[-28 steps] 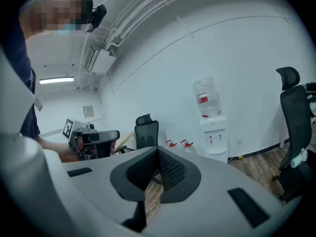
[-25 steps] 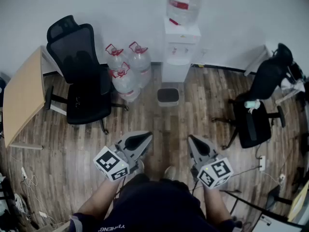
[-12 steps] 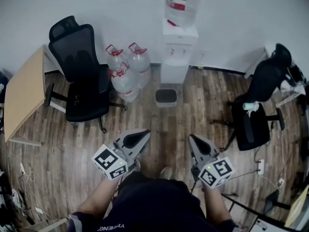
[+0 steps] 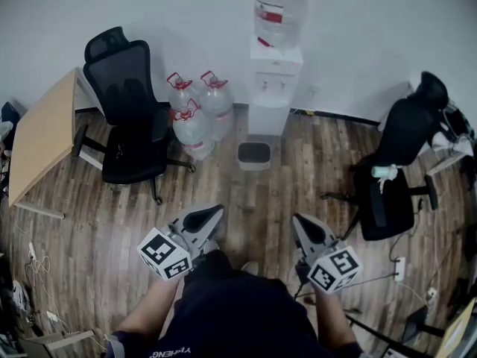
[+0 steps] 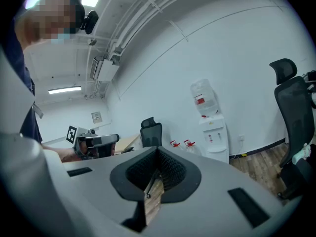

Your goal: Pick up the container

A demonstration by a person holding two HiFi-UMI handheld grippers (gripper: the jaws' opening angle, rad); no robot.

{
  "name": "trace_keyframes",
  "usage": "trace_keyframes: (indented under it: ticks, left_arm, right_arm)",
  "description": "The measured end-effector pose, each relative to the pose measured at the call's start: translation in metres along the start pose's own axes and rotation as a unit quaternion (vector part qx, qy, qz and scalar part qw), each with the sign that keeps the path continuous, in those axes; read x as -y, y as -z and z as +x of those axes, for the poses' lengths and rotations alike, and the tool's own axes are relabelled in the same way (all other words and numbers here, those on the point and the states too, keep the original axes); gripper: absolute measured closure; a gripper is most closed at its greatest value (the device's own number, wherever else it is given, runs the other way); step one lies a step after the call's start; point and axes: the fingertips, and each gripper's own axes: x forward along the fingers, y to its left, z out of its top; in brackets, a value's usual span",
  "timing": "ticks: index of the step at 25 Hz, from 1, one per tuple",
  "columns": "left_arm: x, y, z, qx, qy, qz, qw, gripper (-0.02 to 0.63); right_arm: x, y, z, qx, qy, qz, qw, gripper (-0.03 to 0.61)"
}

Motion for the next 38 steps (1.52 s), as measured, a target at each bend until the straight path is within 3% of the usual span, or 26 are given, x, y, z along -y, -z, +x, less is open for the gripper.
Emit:
trace_keyframes:
  ticks: [9,18,23,32,38]
  left_arm:
    - [-0.015,-0.001,0.02,0.001,-0.012,0.004,0.9999,0.595]
    - [-0.072,0.004,0.08,-0.005,0.002,-0.009,0.9999,0.595]
    - [-0.137,0.003,0.121,-0.021,0.01,-0.017,0.9996,0.595]
    - [-0.294,0.005,0.176,-0.064,0.024,-0.054,0.9962,0.595]
    - [-0.375,0.001,0.213,-0.095,0.063,-0.05,0.9922,0.595]
  right_arm:
    - [0.025,-0.007,0.01,0.002,-0.007,0.004,1.0,0.563]
    - [0.078,-0.009,0.05,-0.018,0.016,0.008,1.0,0.563]
    - [0.115,-0.019,0.115,-0.035,0.021,0.023,0.999,0.563]
    - [0.165,-0.049,0.28,-0.069,0.022,0.029,0.997,0.561]
    - [0.202,-0.065,0.358,-0.091,0.052,0.04,0.994,0.563]
